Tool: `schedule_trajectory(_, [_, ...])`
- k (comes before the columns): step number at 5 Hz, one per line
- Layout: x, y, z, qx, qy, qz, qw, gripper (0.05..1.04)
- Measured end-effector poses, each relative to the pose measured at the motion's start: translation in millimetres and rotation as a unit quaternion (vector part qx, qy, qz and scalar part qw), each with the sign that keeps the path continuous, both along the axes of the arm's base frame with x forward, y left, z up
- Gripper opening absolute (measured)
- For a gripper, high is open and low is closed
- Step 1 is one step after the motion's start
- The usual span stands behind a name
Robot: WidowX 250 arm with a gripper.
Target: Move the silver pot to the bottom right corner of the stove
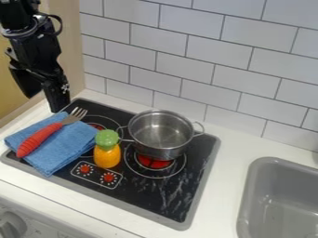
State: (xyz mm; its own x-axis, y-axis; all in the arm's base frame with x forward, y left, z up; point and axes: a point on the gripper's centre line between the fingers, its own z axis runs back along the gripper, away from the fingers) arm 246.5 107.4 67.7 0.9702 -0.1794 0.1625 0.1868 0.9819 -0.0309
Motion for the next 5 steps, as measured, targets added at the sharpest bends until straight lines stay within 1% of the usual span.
schedule_trajectory(1, [-11,-8,-12.9,-0.016,0.024,0.000,0.9996,0.999])
schedule_trajectory(2, [-9,-21,-17.3,-0.053,0.030,0.002,0.9982,0.999])
schedule_trajectory(3, [2,-39,-16.9,-0.092,0.026,-0.007,0.9954,0.999])
schedule_trajectory(4, [19,-52,-8.9,-0.111,0.007,-0.017,0.9937,0.999])
schedule_trajectory(5, [35,-65,-7.3,-0.122,0.000,-0.025,0.9922,0.999])
